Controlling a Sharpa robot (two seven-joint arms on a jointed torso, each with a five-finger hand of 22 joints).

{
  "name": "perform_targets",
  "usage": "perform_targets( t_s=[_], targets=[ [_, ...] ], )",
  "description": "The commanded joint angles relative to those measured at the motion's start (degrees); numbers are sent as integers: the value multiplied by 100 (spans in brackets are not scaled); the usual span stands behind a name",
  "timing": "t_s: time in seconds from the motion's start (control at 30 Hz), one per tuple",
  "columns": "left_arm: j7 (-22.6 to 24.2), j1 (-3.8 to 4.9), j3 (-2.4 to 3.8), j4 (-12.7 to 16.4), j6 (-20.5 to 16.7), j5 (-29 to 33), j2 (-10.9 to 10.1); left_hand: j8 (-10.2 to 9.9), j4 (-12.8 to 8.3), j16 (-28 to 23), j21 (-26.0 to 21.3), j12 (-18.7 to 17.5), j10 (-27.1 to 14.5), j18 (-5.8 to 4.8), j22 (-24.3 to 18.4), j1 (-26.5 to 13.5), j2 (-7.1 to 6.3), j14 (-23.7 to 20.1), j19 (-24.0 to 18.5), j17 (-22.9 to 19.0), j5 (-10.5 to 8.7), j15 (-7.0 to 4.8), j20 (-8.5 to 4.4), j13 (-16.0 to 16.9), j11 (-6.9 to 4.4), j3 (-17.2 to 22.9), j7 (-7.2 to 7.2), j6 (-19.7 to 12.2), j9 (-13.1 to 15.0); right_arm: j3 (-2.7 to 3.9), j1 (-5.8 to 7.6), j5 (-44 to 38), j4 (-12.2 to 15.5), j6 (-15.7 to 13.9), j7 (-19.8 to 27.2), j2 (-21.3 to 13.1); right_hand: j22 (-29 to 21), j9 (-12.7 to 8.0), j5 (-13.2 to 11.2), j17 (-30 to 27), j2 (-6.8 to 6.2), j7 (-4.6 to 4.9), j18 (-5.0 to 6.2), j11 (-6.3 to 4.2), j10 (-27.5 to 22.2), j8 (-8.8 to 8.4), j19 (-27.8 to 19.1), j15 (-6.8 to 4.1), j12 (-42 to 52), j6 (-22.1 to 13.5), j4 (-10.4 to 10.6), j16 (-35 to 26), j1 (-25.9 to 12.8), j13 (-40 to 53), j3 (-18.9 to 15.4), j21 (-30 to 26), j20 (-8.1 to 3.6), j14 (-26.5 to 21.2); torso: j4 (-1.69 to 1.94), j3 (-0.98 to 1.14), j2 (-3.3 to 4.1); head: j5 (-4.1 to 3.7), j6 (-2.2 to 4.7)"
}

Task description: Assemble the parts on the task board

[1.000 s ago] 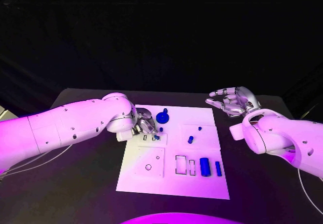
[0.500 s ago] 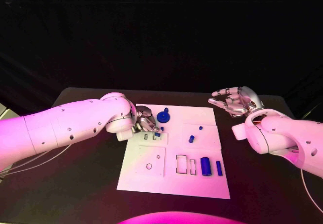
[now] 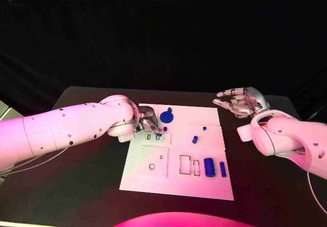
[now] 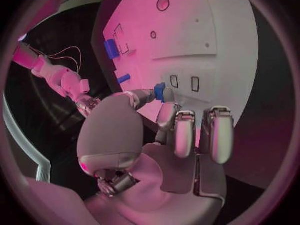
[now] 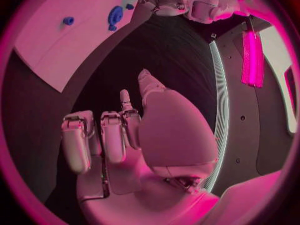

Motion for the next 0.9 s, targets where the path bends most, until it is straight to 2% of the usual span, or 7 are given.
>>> perform_targets(
  t_s=[0.03, 0.37, 0.9],
  targets=[
    [21, -5, -14, 44, -43, -381, 0, -2, -1283, 31, 38, 15, 58, -86, 801, -34, 5, 592, 83, 1498, 37, -33, -19, 8, -3, 1252, -27, 76, 11, 1, -9, -19, 6, 102, 31, -4, 1506, 9, 22, 929, 25, 3, -82, 24, 3, 22, 600, 7, -27, -47, 20, -23, -45, 935, -5, 25, -12, 442, -10, -3, 4, 18, -14],
    [-17, -33, -74, 35, -27, -462, 11, -4, -1289, 29, 37, 15, 63, -85, 798, -35, 5, 591, 80, 1494, 49, -35, -20, 10, -5, 1256, -30, 84, 13, 0, -19, -19, -3, 116, 30, 0, 1506, 9, 22, 929, 25, 3, -82, 24, 3, 22, 600, 7, -27, -47, 20, -23, -45, 935, -5, 25, -12, 442, -17, -4, 10, 44, -33],
    [-47, -54, -101, 1, 54, -517, 10, -8, -1292, 30, 37, 12, 65, -85, 798, -38, 8, 592, 80, 1496, 57, -36, -22, 8, -7, 1261, -31, 91, 14, 0, -27, -19, -11, 130, 24, 6, 1506, 9, 22, 929, 25, 3, -82, 24, 3, 22, 600, 7, -27, -47, 20, -23, -45, 935, -5, 25, -12, 442, -18, -4, 8, 53, -59]
  ],
)
